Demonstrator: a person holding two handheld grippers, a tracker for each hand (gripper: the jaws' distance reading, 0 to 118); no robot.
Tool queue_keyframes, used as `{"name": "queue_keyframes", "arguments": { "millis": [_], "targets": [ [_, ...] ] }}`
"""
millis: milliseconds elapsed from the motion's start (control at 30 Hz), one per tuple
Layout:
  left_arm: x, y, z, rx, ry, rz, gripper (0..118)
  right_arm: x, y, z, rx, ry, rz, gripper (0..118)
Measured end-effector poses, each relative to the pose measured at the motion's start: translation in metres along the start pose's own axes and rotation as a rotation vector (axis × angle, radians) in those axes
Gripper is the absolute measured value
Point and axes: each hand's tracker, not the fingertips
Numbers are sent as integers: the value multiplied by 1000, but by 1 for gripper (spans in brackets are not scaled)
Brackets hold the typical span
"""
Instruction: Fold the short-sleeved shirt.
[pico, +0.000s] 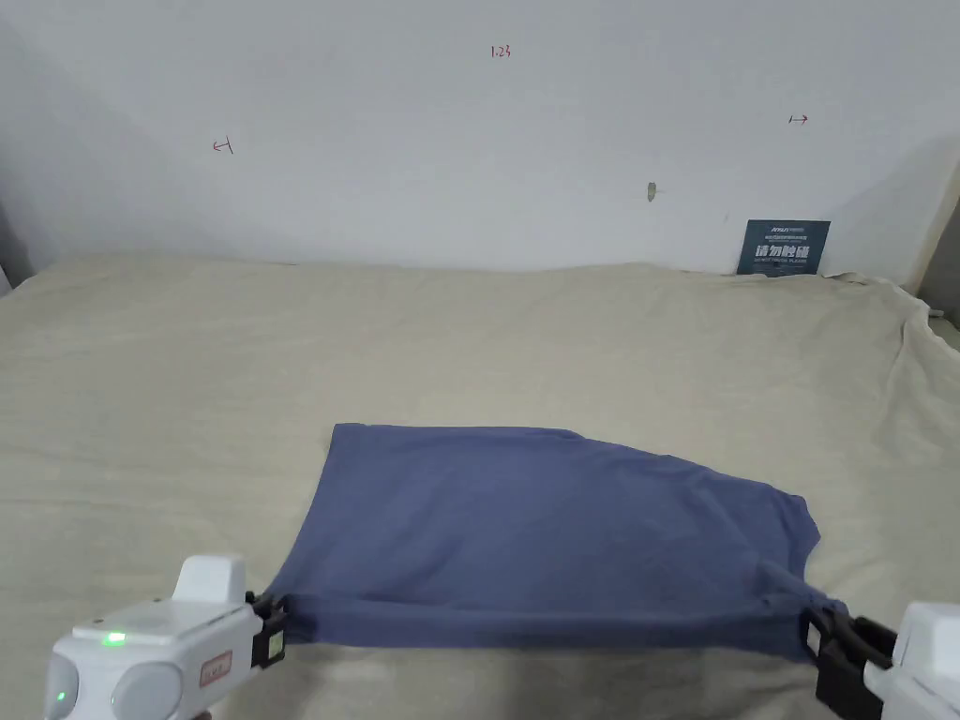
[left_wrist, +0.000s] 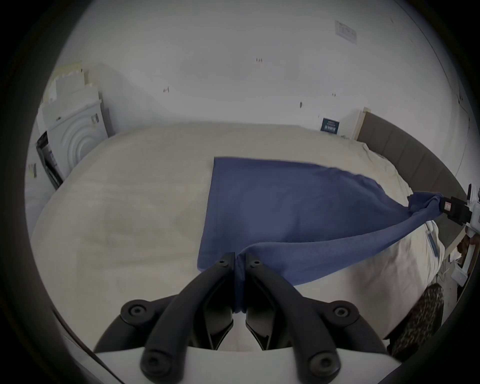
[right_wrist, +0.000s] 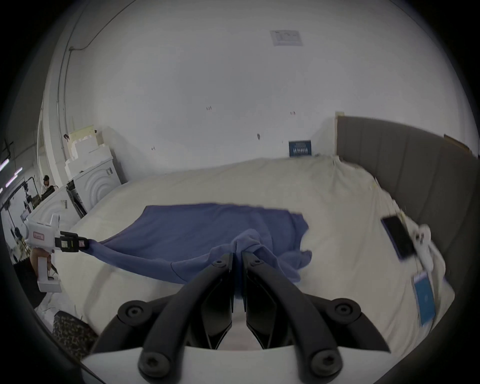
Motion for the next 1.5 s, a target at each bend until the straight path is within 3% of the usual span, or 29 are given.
{"name": "queue_keyframes", "arguments": {
  "millis": [367,900,1000,1033,1067,1100,1133,1167,1500],
  "targets": [
    [-11,-90,32,-75,21,29,4,-11,-85,52,-101,-14,-70,5],
    [0,-132,2,-130,84,-12,5,-14,-149,1,-343,-141,-116,5],
    [5,-127,8,-149,97,3,23,-16,-139,4,-350,-143,-111,6],
    [7,-123,12,-162,108,14,41,-18,-133,8,-355,-142,-109,12],
    [9,-120,17,-160,110,20,60,-20,-127,13,-354,-149,-98,25],
    [10,-116,24,-149,112,31,78,-23,-119,20,-320,-157,-70,44],
    [13,-111,32,-110,110,44,95,-24,-110,25,-290,-162,-53,73],
    [16,-104,42,-63,114,50,102,-25,-98,33,-250,-157,-50,83],
    [50,-30,105,315,155,21,105,-37,3,80,138,-187,36,85]
  ]
}}
